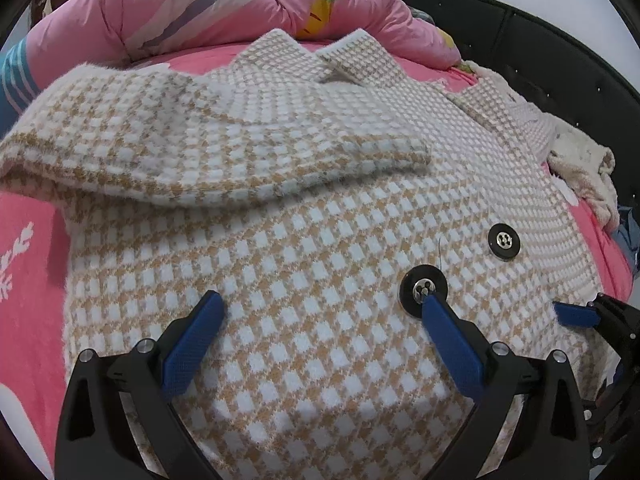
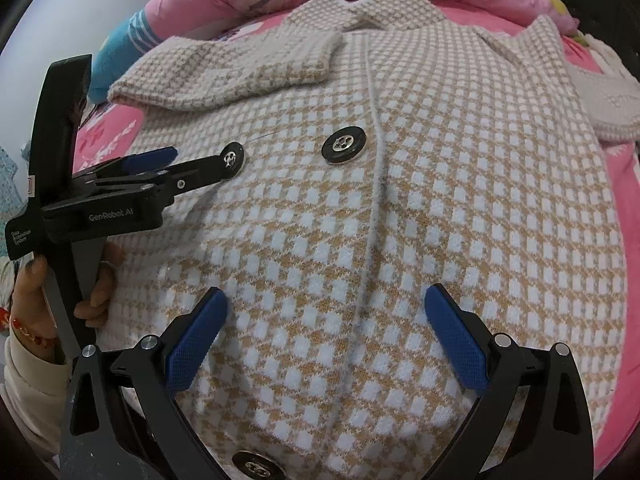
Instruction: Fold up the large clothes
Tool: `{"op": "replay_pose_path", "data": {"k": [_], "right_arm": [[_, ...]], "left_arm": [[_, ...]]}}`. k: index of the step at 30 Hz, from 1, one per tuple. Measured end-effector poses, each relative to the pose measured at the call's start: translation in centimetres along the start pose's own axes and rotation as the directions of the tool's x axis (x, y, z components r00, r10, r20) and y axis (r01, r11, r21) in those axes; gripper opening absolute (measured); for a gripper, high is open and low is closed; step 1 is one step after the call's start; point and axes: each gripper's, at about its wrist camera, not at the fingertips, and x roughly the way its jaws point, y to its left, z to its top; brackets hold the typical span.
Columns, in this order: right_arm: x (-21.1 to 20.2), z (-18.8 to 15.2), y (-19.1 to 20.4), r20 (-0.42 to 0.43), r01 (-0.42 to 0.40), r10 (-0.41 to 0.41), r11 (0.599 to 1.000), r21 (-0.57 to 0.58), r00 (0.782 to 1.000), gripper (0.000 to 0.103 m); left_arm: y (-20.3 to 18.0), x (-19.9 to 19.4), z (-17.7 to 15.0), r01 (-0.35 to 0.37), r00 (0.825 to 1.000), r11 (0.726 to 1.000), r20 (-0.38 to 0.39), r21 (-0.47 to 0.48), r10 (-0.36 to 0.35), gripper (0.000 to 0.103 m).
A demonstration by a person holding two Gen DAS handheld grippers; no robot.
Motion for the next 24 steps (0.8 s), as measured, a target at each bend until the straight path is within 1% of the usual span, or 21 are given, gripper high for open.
{"op": "replay_pose_path", "data": {"k": [4, 8, 10, 11, 13, 15, 16, 17, 19, 20, 21, 22, 23, 24], "right_arm": [[-0.2, -0.3, -0.2, -0.004, -0.021, 0.021, 1.000, -0.017, 1.000, 0.095], [-0.8, -0.6, -0.4, 0.001, -0.035, 0.035, 0.999, -0.034, 0.999, 0.095], [-1.5, -0.2, -0.4, -0.015, -0.033, 0.032, 0.999, -0.042, 0.999, 0.095], [-2.1, 0.0, -0.6, -0.008, -0.033, 0.033, 0.999, -0.036, 0.999, 0.095], [-3.6, 0.9, -0.6, 0.038, -0.045, 0.046, 0.998, -0.040, 0.998, 0.095], [-5.8, 2.1, -0.8, 0.115, -0.062, 0.068, 0.997, -0.052, 0.991, 0.095], [-6.7, 2.9, -1.1, 0.143, -0.088, 0.094, 0.995, -0.047, 0.985, 0.095], [-7.1, 3.5, -1.4, 0.155, -0.119, 0.124, 0.992, -0.038, 0.980, 0.095], [-7.5, 5.1, -2.4, 0.173, -0.213, 0.210, 0.977, -0.001, 0.962, 0.095], [-7.3, 6.1, -3.2, 0.173, -0.275, 0.266, 0.961, 0.030, 0.948, 0.095], [-7.0, 7.0, -3.7, 0.173, -0.325, 0.311, 0.944, 0.062, 0.935, 0.093], [-6.4, 8.0, -4.1, 0.169, -0.383, 0.363, 0.918, 0.100, 0.916, 0.089], [-5.7, 8.8, -4.4, 0.163, -0.427, 0.405, 0.895, 0.128, 0.900, 0.084], [-4.8, 9.8, -4.9, 0.155, -0.481, 0.459, 0.861, 0.165, 0.875, 0.082]], "left_arm": [[0.2, -0.1, -0.1, 0.010, 1.000, 1.000, 0.012, 0.007, -0.010, 0.098], [0.1, -0.7, -0.3, 0.001, 0.999, 1.000, 0.032, 0.021, -0.001, 0.097], [0.2, -1.5, -0.5, -0.002, 0.998, 1.000, 0.065, 0.028, 0.001, 0.097], [0.4, -2.0, -0.6, 0.000, 0.996, 1.000, 0.086, 0.028, -0.002, 0.097], [1.1, -3.0, -0.5, -0.021, 0.992, 0.999, 0.127, 0.030, 0.017, 0.097], [2.1, -4.1, -0.2, -0.064, 0.984, 0.998, 0.169, 0.020, 0.060, 0.097], [2.5, -4.5, 0.1, -0.084, 0.980, 0.996, 0.182, 0.012, 0.081, 0.098], [3.3, -4.9, 0.4, -0.117, 0.974, 0.993, 0.197, -0.006, 0.116, 0.097], [4.6, -5.3, 1.0, -0.197, 0.956, 0.979, 0.212, -0.045, 0.202, 0.097], [5.4, -5.3, 1.3, -0.240, 0.945, 0.968, 0.211, -0.072, 0.250, 0.097], [6.0, -5.2, 1.5, -0.258, 0.940, 0.962, 0.207, -0.091, 0.272, 0.098], [6.9, -5.1, 1.8, -0.267, 0.937, 0.956, 0.199, -0.124, 0.288, 0.097], [7.8, -5.0, 2.0, -0.267, 0.937, 0.951, 0.188, -0.156, 0.294, 0.097], [8.5, -4.8, 2.2, -0.263, 0.938, 0.948, 0.180, -0.179, 0.295, 0.097]]}}
